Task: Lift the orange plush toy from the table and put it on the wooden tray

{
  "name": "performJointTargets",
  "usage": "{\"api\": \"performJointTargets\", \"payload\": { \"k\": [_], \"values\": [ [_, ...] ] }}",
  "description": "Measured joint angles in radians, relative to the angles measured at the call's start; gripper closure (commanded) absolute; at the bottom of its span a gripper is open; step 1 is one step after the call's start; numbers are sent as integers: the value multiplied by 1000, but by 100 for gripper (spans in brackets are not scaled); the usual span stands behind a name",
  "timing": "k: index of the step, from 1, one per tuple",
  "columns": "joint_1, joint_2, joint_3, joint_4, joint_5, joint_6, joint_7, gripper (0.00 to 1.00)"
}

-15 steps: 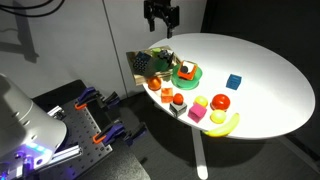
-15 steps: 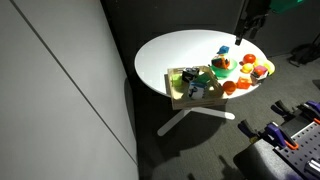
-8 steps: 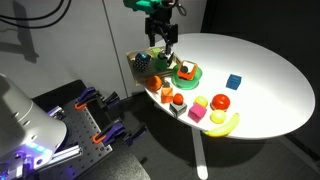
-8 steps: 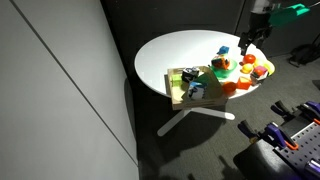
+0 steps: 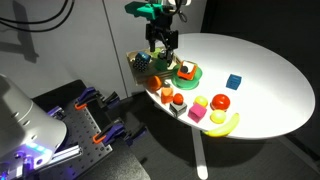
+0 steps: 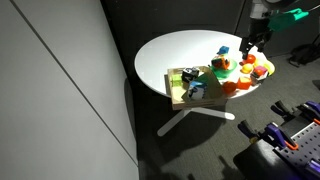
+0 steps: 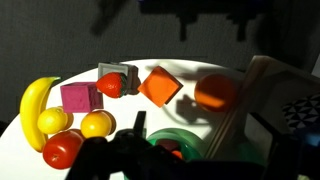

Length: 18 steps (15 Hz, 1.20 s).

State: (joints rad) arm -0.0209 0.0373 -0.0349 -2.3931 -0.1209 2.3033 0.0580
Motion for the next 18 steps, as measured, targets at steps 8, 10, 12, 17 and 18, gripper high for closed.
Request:
{"api": "performJointTargets", "payload": {
  "k": [8,10,12,17,18],
  "values": [
    [0,34,0,5,-1,0,-5,0],
    [0,66,0,12,-17,0,-26,0],
    [0,95,0,16,-53,0,-64,0],
    [0,152,0,20,-166,1,-187,0],
    [0,160,0,20,-176,1,-221,0]
  ]
}}
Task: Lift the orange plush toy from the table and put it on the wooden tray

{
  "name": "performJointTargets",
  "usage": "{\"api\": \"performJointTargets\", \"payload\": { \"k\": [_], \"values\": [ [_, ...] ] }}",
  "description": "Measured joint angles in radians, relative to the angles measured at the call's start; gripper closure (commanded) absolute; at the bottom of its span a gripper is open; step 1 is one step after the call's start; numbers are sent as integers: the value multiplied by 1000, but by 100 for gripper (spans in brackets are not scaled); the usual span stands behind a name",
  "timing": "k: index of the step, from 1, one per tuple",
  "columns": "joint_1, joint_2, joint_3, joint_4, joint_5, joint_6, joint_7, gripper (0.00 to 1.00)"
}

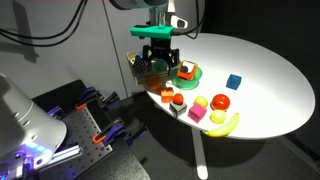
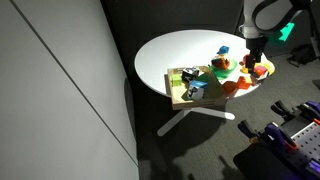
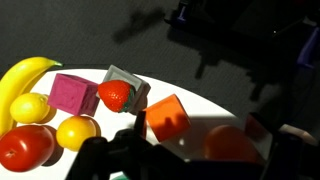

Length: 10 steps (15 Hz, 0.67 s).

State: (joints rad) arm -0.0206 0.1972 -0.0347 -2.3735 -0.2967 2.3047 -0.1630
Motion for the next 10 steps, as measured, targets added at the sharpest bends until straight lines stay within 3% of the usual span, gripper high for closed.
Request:
{"api": "performJointTargets", "payload": {
  "k": [10],
  "values": [
    [0,21,14,-39,-9,128,-336,0]
  ]
}}
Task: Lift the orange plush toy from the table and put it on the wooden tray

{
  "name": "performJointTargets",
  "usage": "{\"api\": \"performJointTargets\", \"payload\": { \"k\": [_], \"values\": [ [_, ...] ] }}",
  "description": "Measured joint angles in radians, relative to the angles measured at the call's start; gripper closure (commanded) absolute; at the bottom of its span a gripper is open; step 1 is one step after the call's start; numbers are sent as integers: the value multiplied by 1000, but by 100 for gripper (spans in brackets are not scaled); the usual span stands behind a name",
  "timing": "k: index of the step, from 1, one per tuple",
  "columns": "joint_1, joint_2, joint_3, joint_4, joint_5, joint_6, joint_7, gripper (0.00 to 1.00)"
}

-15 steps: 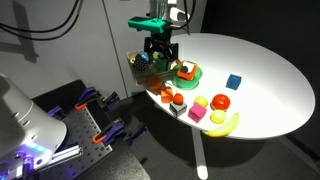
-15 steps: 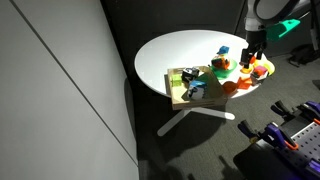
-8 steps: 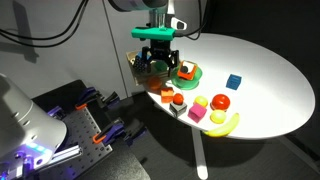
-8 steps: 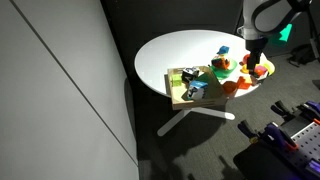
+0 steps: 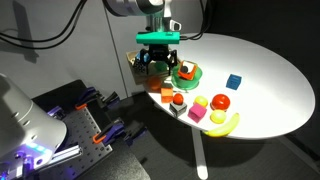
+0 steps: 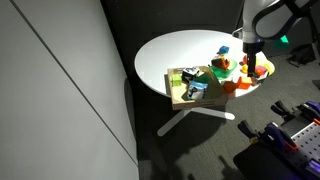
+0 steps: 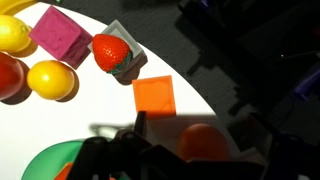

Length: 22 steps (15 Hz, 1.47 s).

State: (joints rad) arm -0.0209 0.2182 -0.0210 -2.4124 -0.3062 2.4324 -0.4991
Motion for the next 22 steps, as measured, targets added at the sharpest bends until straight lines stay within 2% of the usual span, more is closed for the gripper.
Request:
{"api": "performJointTargets", "payload": {
  "k": [5,11,22],
  "values": [
    [-24,-16,7,-55,24,106,-157,0],
    [-72,-71,25,-109,196,125,-425,0],
    [-71,-75,27,-117,213,129,-447,0]
  ]
}}
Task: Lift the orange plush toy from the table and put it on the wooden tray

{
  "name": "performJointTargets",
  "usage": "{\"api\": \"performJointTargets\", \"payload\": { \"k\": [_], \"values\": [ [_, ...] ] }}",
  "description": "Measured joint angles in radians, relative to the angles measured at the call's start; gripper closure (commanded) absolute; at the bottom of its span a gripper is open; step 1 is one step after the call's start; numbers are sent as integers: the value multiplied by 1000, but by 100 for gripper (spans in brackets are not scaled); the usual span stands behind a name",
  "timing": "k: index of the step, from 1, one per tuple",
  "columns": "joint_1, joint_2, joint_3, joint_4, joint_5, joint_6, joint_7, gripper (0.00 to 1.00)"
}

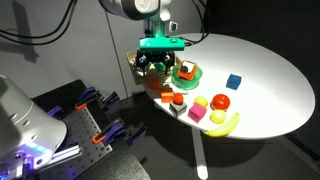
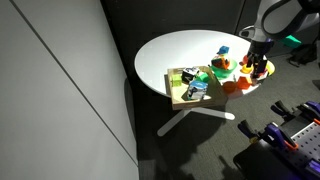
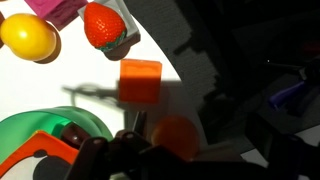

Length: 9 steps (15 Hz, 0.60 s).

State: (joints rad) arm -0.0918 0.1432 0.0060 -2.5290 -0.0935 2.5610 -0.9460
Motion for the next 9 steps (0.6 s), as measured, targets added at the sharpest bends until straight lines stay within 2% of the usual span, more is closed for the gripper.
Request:
{"api": "performJointTargets", "payload": {
  "k": [9],
  "values": [
    [1,70,55,6,85,92,-79,0]
  ]
}}
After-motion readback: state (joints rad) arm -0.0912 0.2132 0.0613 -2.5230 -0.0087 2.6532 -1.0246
